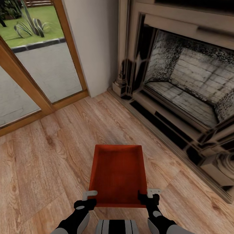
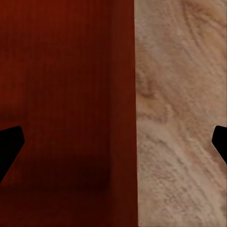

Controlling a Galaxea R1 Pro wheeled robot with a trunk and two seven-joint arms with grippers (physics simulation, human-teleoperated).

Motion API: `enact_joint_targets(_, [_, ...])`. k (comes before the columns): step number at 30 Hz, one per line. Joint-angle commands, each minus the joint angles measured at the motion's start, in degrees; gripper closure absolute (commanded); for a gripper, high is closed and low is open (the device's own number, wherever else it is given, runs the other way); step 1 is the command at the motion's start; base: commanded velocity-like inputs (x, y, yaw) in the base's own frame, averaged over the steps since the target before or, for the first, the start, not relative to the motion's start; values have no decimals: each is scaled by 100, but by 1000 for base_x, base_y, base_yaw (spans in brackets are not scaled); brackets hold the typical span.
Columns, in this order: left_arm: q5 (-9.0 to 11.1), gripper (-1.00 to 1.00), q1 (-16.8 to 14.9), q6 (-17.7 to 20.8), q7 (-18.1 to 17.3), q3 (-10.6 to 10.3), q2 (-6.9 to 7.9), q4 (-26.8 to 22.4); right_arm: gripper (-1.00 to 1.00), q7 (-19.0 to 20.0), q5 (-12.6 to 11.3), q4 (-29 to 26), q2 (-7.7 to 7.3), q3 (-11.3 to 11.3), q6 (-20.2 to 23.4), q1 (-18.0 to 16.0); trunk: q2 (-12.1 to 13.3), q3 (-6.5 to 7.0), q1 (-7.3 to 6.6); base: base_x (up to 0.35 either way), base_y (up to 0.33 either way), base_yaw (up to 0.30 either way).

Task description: Move the two storage containers from the living room to the garage. In the garage, place one container on the floor and stack the other container on top of it (either order is fine).

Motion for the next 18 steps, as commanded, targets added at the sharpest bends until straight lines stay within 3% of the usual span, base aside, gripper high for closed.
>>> enact_joint_targets(1, [33,-100,0,20,27,-22,1,-9,-100,-45,-5,5,-5,48,-7,-3,-1,-3,-1,0,0,0])
enact_joint_targets(7, [30,-100,0,20,27,-22,3,-10,-100,-45,-26,5,-88,48,-6,-3,-1,-3,-1,0,0,0])
enact_joint_targets(18, [22,-100,0,20,27,-22,3,-18,-100,-45,-5,5,-83,56,0,-3,-1,-3,-1,0,0,0])
